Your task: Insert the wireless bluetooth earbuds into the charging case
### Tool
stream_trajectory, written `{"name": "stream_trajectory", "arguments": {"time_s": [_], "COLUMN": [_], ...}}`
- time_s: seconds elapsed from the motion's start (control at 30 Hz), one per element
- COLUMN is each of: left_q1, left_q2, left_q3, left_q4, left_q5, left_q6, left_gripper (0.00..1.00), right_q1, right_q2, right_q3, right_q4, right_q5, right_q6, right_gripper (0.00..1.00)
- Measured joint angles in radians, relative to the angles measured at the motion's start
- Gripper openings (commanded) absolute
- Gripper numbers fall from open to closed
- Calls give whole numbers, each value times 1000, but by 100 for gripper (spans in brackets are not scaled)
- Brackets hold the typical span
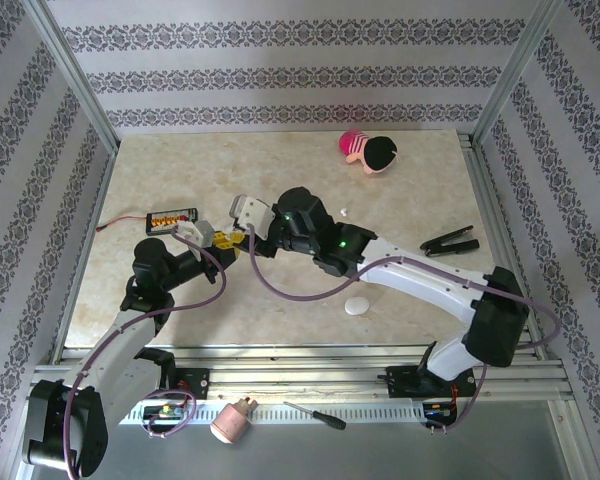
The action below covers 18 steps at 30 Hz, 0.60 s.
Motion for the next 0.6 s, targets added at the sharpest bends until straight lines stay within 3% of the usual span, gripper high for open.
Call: {"name": "stream_trajectory", "arguments": {"time_s": [0.1,0.2,0.4,0.6], "left_q1": [0,0,-5,-9], "left_q2": [0,6,25,35], "left_q3": [0,0,0,0], "left_q4": [11,29,48,55], "left_q5": [19,64,146,186], "left_q6": [31,84,204,278], "left_gripper": [0,0,0,0], "right_q1": [-20,-67,-168,-183], "right_q2": [-39,-47,15,90], "right_q3": [-14,-13,87,217], "right_q4": [18,16,-122,-290], "right_q5": [-5,-20,-70,-130], "right_q6": [56,148,360,440], "right_gripper": [70,74,75,76]}}
